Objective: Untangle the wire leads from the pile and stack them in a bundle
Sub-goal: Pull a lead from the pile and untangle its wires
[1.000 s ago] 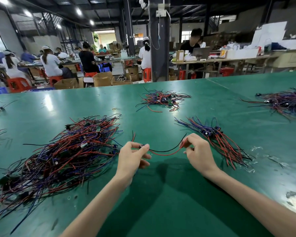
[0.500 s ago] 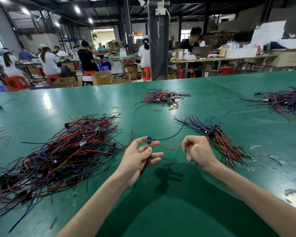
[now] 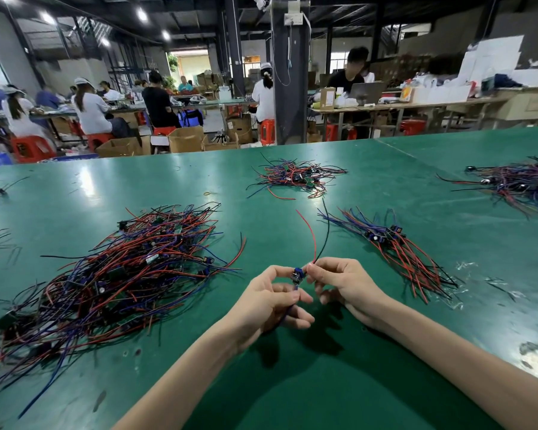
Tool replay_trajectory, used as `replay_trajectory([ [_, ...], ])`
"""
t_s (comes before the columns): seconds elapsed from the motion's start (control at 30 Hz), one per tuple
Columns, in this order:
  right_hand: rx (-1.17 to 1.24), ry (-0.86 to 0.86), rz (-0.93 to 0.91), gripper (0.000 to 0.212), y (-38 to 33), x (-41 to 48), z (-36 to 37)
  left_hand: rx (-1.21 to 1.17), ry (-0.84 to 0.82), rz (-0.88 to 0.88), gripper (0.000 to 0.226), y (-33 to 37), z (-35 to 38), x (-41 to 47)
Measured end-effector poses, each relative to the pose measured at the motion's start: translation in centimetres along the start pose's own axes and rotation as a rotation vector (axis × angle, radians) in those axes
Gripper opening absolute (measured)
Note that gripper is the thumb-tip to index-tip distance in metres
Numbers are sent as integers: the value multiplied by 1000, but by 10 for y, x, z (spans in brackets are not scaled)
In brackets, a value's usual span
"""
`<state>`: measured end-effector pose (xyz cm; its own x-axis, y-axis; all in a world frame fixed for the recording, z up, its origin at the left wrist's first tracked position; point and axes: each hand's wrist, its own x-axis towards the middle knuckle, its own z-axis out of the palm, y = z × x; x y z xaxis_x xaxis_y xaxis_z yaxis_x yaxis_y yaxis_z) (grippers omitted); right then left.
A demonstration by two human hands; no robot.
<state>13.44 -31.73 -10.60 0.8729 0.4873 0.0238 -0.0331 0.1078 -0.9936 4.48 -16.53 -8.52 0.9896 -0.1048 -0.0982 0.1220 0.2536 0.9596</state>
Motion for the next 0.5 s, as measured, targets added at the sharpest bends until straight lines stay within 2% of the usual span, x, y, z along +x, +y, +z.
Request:
replay_trajectory([
  [0.17, 16, 9, 24, 8, -4, -2, 1, 180, 24, 12, 26, -6, -3, 2],
  [0.33, 37, -14, 45, 9, -7, -4, 5, 2, 100, 28, 7, -8, 0, 10],
  [0.5, 58, 9, 36, 9, -6, -4, 8, 47, 178, 84, 4, -7, -1, 14],
])
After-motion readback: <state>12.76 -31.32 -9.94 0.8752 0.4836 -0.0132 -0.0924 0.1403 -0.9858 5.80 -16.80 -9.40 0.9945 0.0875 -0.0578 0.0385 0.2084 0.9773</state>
